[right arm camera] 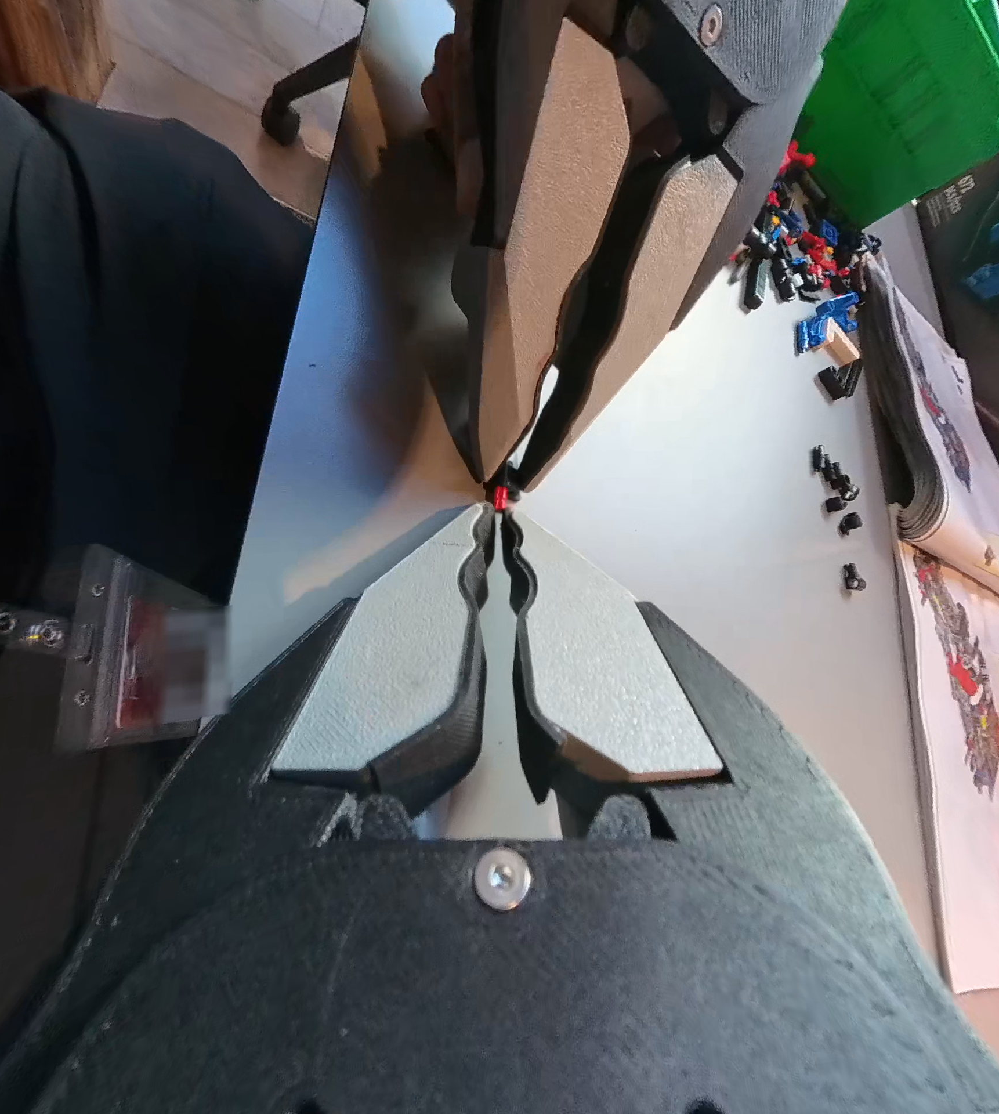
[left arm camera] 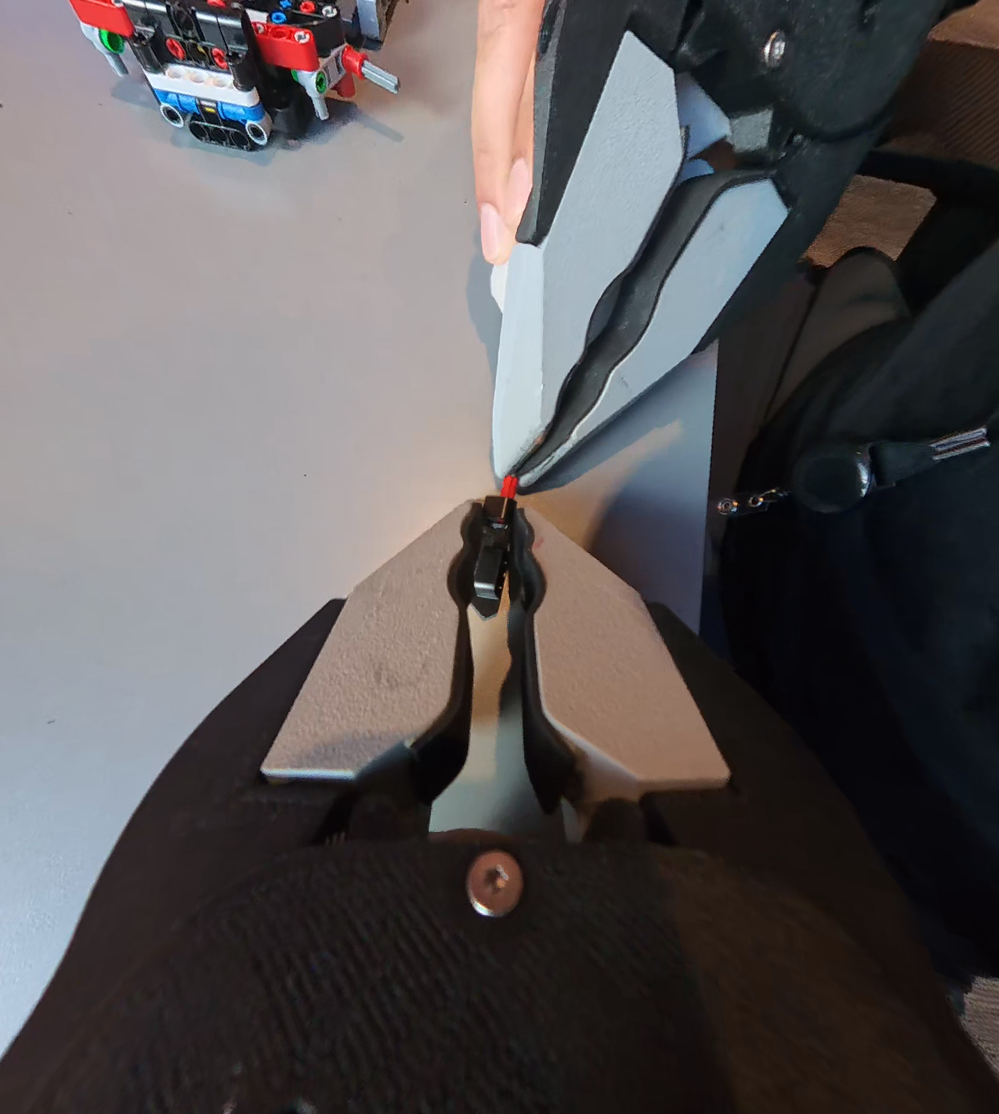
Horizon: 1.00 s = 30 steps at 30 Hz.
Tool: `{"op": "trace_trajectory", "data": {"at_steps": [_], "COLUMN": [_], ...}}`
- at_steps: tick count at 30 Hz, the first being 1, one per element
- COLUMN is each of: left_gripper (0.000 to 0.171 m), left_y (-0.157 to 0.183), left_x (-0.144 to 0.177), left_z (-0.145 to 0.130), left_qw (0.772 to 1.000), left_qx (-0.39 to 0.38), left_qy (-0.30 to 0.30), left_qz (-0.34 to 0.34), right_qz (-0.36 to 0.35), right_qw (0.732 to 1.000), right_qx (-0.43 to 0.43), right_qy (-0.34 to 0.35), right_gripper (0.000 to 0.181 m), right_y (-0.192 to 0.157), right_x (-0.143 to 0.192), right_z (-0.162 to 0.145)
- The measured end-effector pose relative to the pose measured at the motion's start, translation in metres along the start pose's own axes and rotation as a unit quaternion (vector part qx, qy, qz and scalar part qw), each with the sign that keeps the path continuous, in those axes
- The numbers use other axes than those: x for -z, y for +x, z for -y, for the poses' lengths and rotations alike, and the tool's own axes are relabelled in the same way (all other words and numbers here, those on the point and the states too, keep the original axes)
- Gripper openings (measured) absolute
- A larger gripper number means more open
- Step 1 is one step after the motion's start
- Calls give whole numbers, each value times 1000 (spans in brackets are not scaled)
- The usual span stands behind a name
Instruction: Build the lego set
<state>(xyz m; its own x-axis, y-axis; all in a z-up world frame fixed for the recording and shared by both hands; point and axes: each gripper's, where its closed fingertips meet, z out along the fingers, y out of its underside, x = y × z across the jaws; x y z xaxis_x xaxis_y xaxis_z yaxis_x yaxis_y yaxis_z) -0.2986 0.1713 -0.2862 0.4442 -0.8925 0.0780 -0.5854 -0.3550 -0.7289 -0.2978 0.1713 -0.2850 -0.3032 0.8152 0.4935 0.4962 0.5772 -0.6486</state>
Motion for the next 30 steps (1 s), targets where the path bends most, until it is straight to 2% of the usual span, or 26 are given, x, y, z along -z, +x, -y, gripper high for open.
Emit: {"op": "trace_trajectory", "data": {"at_steps": [7, 30], "left_gripper": [6, 6], "left_y": [0, 0], "left_x": [0, -1], "left_z": [0, 0], "left_qw": [1000, 1000], "left_qx": [-6, -1], "left_qy": [-1, -4], "left_qz": [6, 4], "right_qz": [25, 25], "right_qw": [999, 999], "right_qx": [-25, -23], "right_qy": [0, -13], "right_gripper": [0, 0], "right_y": [-1, -1], "right_x": [1, -4], "right_z": [-1, 0]}}
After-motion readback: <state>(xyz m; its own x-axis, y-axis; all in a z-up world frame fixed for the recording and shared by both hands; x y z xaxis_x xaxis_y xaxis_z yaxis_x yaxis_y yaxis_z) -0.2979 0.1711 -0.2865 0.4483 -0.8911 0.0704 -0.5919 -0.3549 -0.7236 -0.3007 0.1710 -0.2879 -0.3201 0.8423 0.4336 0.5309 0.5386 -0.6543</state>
